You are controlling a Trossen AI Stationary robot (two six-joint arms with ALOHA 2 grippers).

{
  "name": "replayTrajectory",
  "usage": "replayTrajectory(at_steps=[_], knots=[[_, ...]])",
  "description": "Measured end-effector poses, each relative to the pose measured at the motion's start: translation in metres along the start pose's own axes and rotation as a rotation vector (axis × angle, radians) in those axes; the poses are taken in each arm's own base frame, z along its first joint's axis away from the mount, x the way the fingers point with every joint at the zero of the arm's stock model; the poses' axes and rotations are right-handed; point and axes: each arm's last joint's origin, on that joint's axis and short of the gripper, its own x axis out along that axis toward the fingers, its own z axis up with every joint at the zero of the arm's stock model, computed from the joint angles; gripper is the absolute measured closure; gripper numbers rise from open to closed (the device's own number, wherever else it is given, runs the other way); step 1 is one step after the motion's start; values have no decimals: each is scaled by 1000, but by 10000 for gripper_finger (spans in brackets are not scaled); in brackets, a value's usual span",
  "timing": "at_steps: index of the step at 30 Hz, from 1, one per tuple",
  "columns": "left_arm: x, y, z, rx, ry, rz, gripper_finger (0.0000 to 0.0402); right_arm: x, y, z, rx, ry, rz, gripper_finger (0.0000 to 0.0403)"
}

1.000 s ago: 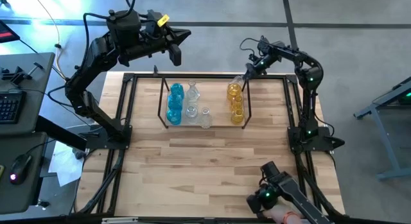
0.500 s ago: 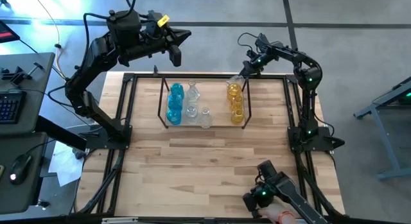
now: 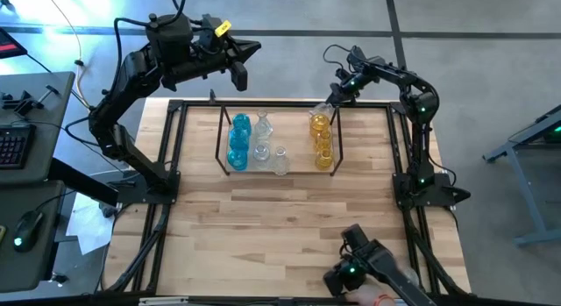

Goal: Sort vases onto shelf
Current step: Put the transparent vase on the shelf aligned with the other transparent vase

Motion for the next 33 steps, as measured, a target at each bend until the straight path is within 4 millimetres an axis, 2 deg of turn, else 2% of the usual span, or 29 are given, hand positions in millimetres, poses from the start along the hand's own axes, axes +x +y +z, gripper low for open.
replayTrajectory(at_steps=[6, 8, 11, 13, 16, 19, 21, 25, 29, 33], knots=[[0, 0, 0, 7, 1, 0, 401, -6, 7, 0, 4, -16, 8, 194], [0, 0, 0, 8, 1, 0, 401, -8, 15, -1, -3, -12, 54, 194], [0, 0, 0, 8, 2, 0, 401, 19, 47, -7, -58, 71, 242, 194], [0, 0, 0, 15, 1, 0, 401, 30, 58, -9, -79, 95, 255, 194], [0, -1, 0, 25, 3, -6, 401, 31, 55, -4, -131, 51, 91, 194], [0, -2, -1, 25, 4, -13, 401, 47, 63, -6, -150, 74, 119, 194], [-1, -4, -2, 28, 14, -19, 401, 49, 66, -6, -162, 67, 127, 194], [-4, -5, -4, 37, 46, -19, 401, 35, 51, 1, -141, 17, 69, 194], [-10, -1, -7, 32, 79, 70, 401, 29, 45, 1, -123, 13, 71, 194], [-22, 4, -11, 57, 144, 126, 401, 10, 37, 3, -111, -22, 57, 194]])
